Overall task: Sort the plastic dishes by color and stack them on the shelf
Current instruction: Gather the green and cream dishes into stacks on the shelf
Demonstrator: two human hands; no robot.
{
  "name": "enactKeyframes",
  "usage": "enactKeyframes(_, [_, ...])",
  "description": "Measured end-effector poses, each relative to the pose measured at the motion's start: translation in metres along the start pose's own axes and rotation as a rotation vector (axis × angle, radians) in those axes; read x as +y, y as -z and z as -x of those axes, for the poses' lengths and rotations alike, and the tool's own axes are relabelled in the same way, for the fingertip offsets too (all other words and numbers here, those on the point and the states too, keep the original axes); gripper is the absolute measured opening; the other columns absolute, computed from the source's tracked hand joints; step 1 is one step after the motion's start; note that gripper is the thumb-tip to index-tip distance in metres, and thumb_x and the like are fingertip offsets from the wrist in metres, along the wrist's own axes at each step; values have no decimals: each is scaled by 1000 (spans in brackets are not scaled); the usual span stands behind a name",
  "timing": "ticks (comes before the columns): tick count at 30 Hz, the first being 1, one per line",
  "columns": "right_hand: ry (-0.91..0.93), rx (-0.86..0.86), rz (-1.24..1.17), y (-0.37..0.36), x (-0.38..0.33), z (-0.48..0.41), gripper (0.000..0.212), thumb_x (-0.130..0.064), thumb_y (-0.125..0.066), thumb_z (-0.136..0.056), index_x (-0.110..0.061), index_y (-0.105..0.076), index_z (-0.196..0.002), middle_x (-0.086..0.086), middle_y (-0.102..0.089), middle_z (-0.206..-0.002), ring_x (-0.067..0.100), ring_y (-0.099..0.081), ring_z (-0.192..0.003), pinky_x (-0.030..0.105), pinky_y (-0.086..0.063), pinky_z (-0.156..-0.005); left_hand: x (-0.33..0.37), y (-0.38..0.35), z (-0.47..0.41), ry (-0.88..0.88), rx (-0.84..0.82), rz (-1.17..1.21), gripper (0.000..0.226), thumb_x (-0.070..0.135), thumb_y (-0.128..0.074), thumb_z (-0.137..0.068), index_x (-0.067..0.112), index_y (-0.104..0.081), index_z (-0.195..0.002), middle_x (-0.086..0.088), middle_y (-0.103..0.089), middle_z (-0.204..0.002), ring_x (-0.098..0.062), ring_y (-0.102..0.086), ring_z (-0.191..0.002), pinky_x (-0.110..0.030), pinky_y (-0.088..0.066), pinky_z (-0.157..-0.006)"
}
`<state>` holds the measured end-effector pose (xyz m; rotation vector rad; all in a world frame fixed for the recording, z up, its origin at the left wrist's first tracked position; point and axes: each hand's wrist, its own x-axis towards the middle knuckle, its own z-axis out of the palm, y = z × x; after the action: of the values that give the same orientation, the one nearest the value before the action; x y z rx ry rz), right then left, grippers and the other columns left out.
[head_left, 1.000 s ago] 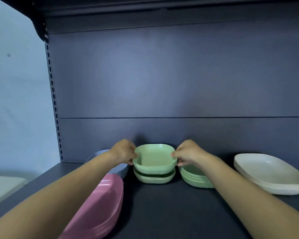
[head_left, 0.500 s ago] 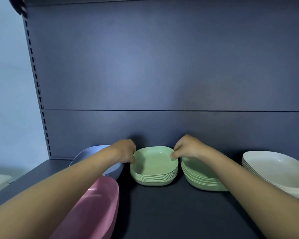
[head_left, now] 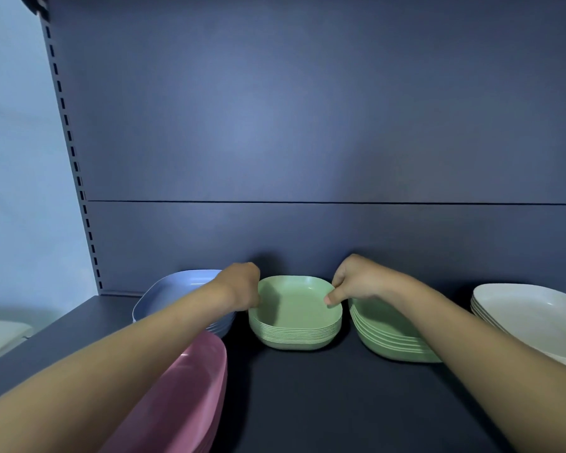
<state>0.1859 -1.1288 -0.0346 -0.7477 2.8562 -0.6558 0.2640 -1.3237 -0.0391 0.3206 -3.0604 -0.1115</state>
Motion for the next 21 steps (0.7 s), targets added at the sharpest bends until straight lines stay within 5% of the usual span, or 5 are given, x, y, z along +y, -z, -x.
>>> enactKeyframes(8, [35, 164, -298, 7, -3, 15, 40, -21, -77, -72, 9, -69, -97, 5, -49, -75, 17, -40, -70, 25, -31, -62, -2, 29, 12, 34, 126, 120, 25, 7, -53, -81, 7, -67, -102, -11, -68, -101, -26, -56, -83, -25, -42, -64])
enactKeyframes(12, [90, 268, -597, 26, -13, 43, 22, -17, -70, -82, -4, -71, -99, 6, -67, -90, 15, -58, -81, 24, -47, -69, 6, 55, 33, 39, 161, 304, 33, 5, -48, -84, 10, -67, -110, -9, -64, -90, -25, -52, -77, -21, -39, -50])
enactKeyframes(17, [89, 218, -905, 40, -5, 83, 18, -9, -61, -89, -5, -65, -107, 2, -68, -87, 4, -65, -67, 19, -53, -48, 33, 71, 58, -15, 179, 655, 32, 0, -42, -85, 7, -64, -106, -15, -67, -80, -32, -66, -72, -41, -59, -76])
enactKeyframes(21, [75, 268, -967, 55, 18, 118, 10, -7, -62, -88, -6, -68, -96, 3, -70, -81, 8, -67, -63, 24, -56, -52, 65, 78, 81, -81, 104, 897, 27, 4, -47, -91, 14, -58, -114, -5, -60, -71, -17, -58, -64, -30, -54, -75])
